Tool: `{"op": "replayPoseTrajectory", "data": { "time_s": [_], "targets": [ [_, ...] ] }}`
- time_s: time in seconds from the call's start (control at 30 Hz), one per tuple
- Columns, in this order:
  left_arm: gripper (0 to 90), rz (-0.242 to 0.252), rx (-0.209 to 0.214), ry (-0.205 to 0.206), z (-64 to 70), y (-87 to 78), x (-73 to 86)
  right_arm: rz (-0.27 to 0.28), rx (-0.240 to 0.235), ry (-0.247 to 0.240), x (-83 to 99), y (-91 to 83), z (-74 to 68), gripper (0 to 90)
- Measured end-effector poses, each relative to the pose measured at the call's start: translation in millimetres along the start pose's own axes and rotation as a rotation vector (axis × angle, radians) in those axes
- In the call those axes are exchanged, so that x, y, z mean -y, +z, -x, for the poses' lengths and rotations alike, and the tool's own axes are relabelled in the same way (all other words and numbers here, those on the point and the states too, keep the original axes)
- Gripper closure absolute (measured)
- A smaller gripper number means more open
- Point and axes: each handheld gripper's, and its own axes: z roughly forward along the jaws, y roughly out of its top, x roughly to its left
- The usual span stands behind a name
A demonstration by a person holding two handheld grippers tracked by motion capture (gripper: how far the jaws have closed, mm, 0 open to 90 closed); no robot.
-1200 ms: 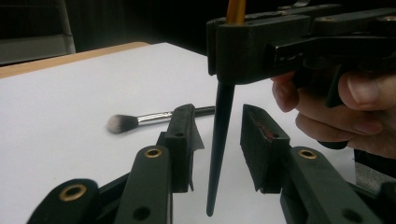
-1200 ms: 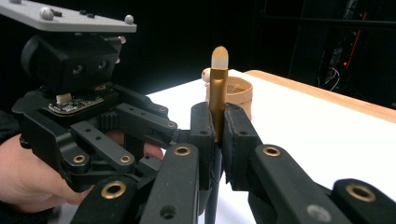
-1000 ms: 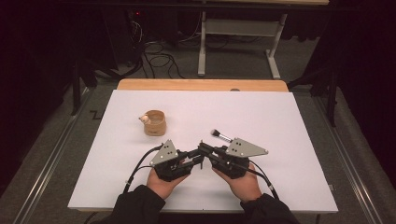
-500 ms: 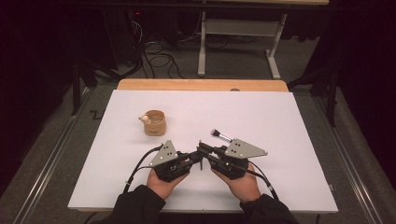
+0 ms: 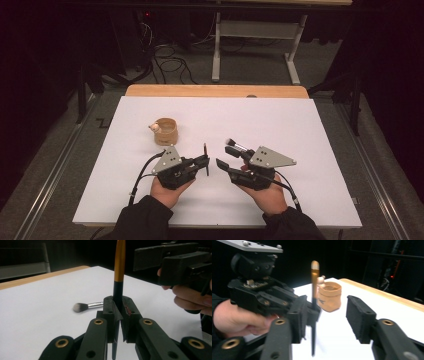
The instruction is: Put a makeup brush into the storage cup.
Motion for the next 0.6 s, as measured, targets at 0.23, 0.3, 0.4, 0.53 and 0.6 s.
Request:
{"op": "replayPoseTrajectory", "data": {
  "time_s": [0.23, 0.3, 0.4, 0.53, 0.6],
  "targets": [
    [83.2, 0.009, -0.049, -0.003, -13.8, -11.4, -2.4, -0.015, 0.061, 0.028, 2.7, -10.2, 12.6, 28.1],
    [83.2, 0.014, -0.062, -0.006, -17.5, -14.5, -3.0, -0.02, 0.073, 0.032, 4.6, -12.3, 16.1, 22.5],
    [83.2, 0.02, -0.084, -0.006, -22.4, -19.0, -3.9, -0.033, 0.092, 0.035, 7.8, -15.9, 20.2, 16.8],
    [83.1, 0.028, -0.108, -0.011, -28.5, -24.5, -4.7, -0.046, 0.113, 0.042, 11.3, -20.4, 24.2, 12.9],
    [83.2, 0.03, -0.117, -0.014, -31.4, -27.0, -5.0, -0.05, 0.121, 0.046, 12.3, -22.7, 25.8, 11.8]
  ]
}}
